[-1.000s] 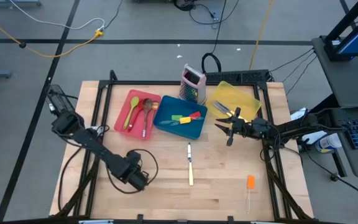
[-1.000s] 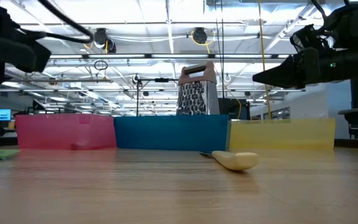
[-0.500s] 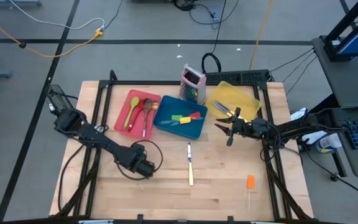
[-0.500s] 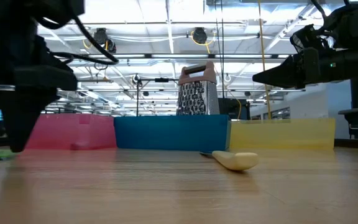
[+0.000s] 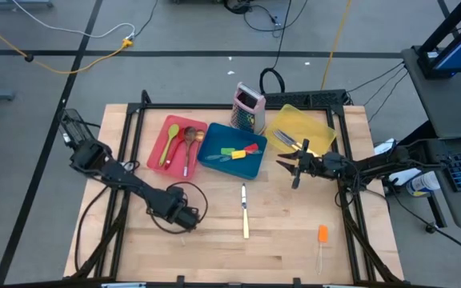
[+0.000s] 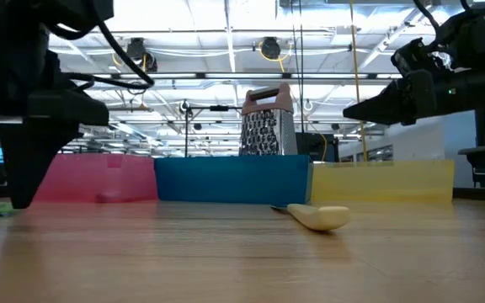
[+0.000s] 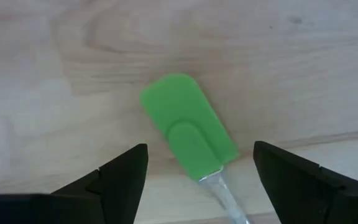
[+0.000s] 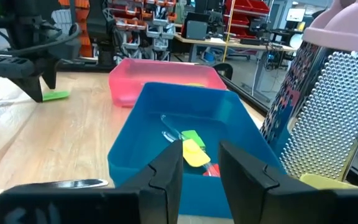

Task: Pick & Place Kitchen Items
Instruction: Put the green spatula into the blue bin

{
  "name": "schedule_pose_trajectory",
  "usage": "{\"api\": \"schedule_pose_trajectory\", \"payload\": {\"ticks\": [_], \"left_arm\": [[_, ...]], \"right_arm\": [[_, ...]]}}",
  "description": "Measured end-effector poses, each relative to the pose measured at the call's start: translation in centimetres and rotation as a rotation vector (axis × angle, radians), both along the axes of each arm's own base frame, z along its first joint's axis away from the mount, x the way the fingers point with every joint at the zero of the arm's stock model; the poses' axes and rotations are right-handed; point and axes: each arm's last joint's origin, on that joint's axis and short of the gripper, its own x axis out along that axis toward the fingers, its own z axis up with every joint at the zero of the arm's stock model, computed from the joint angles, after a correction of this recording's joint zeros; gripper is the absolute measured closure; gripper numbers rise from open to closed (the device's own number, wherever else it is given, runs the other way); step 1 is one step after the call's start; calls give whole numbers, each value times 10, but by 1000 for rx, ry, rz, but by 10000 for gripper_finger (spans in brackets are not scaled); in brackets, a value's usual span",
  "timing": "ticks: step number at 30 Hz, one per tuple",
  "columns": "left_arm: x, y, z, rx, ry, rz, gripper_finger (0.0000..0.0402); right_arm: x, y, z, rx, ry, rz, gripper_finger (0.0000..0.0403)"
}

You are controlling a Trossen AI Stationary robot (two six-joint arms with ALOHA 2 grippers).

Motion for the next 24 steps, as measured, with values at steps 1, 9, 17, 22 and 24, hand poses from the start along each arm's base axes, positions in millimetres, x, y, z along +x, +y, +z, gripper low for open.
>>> {"api": "schedule_pose_trajectory", "payload": {"ticks": [1,9,17,22,24], "left_arm": [[-2,-1,-2,4,-1,10,109],[-17,-1,-24,11,-45,97,128],[-17,0,-25,24,-49,105,208],[-15,0,-25,41,-78,72,263],[-15,0,-26,45,-84,46,281]], "right_arm": [[0,0,0,5,1,-1,310],[0,0,-3,22,20,-1,310],[0,0,-3,36,22,-3,310],[0,0,-3,36,22,-3,310],[0,0,-3,36,22,-3,310]]}}
